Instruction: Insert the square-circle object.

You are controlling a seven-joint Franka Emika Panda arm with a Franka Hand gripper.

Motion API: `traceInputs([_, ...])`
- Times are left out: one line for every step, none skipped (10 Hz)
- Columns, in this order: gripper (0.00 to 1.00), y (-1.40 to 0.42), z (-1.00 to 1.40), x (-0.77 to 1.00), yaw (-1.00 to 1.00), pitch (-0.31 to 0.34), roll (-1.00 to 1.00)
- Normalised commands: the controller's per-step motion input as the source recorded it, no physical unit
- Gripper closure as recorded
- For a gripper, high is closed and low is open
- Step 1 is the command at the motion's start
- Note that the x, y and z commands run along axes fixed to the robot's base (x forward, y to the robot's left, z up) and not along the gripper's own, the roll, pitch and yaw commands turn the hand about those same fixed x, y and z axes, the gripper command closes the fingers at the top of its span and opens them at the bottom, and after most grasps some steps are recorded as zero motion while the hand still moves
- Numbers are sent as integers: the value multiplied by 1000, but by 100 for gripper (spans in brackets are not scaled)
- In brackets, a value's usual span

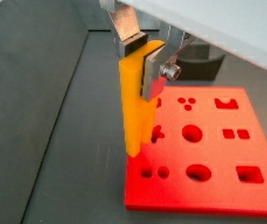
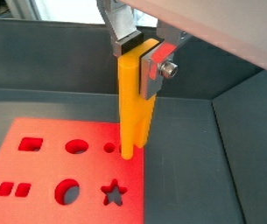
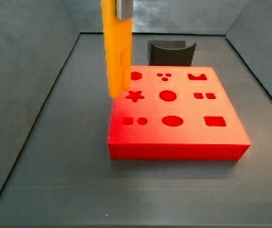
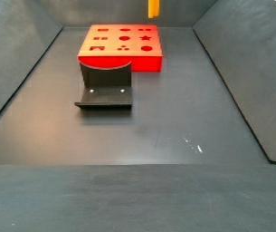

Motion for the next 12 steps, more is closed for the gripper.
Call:
traceInputs([100, 0, -340, 200, -766, -177, -210])
traceInputs([100, 0, -329, 77, -943, -51, -100])
traceInputs([100, 0, -277, 171, -934, 0, -44])
traceInputs([100, -23, -54, 40, -900, 50, 0])
traceInputs([100, -54, 0, 0, -869, 139, 91])
traceInputs([100, -97, 0, 46, -897, 7, 37])
traceInputs([100, -177, 0, 100, -903, 0, 0])
traceInputs([100, -166, 0, 134, -886, 0, -11])
traceInputs([100, -166, 0, 131, -891, 0, -6])
traceInputs([100, -160, 0, 97, -926, 0, 0])
traceInputs([100, -66, -129, 174, -897, 0, 1])
traceInputs([100, 0, -314, 337, -774, 0, 86])
